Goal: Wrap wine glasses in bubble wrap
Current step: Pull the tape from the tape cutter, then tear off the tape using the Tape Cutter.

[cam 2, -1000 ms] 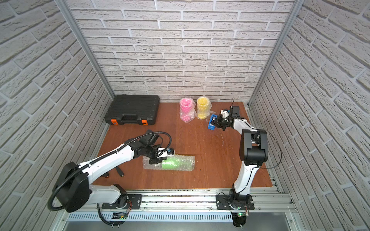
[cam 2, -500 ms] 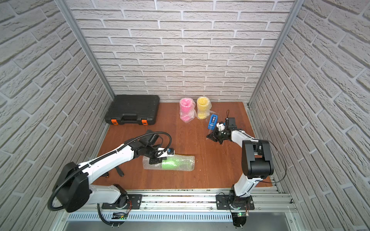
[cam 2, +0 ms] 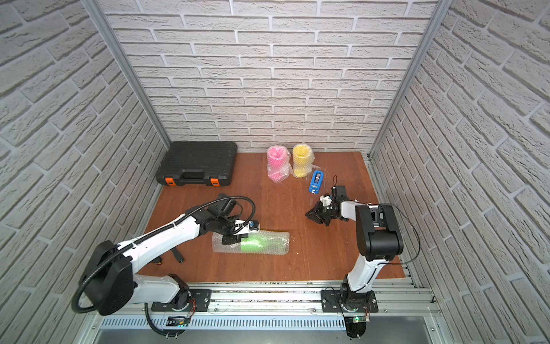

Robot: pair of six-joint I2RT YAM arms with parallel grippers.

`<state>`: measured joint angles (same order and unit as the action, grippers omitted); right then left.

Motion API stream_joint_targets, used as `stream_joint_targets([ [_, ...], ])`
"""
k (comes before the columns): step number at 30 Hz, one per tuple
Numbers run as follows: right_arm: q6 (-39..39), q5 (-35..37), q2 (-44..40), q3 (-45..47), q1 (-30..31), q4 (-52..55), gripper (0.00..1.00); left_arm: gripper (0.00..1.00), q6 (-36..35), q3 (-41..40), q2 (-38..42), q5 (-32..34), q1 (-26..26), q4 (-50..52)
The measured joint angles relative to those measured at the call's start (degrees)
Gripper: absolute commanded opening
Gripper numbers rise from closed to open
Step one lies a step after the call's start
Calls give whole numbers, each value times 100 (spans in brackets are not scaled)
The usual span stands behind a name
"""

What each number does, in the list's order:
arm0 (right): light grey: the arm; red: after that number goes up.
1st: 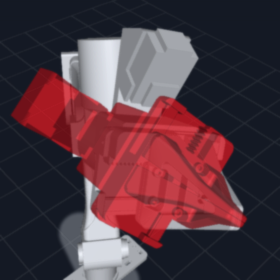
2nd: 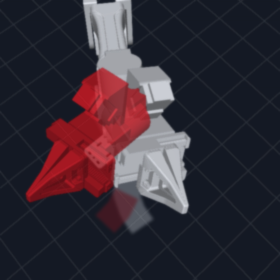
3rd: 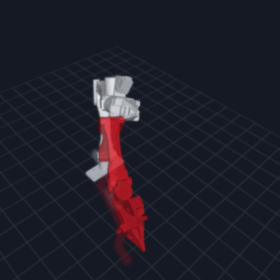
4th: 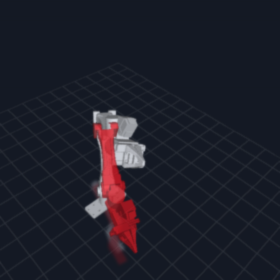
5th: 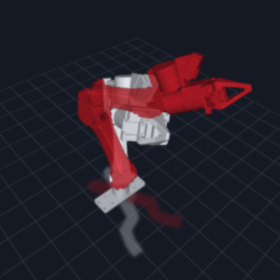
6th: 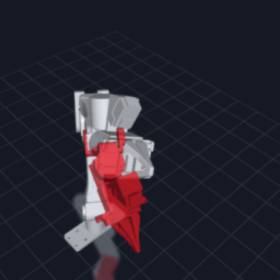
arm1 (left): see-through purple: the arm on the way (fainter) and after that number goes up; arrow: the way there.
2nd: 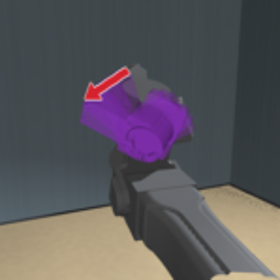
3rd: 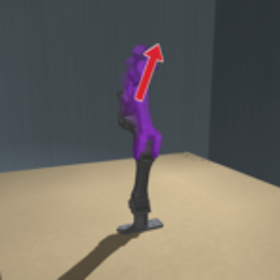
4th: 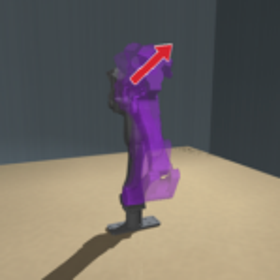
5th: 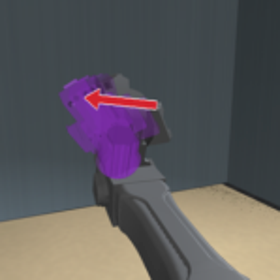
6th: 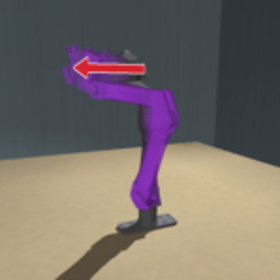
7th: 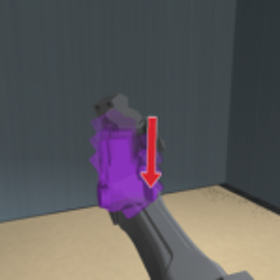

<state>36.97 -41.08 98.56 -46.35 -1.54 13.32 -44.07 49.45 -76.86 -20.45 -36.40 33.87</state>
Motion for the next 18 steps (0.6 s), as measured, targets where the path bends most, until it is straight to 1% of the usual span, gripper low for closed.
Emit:
stream_joint_targets([
  [2,-17,28,-393,173,46,251,27,8,-2,0,0,2,0,-2],
  [6,-181,203,-1237,114,22,664,33,8,-2,0,0,2,0,-4],
  [9,-337,267,-1460,-155,-164,695,34,8,-2,0,0,0,-2,-2],
  [11,-457,273,-1298,-407,-291,636,34,8,-2,0,-4,0,-4,-2],
  [13,-579,269,-964,-704,-393,507,34,8,-2,7,-15,-2,-4,-2],
  [18,-935,267,170,-1523,-529,170,35,8,-2,11,-17,-4,-7,0],
])
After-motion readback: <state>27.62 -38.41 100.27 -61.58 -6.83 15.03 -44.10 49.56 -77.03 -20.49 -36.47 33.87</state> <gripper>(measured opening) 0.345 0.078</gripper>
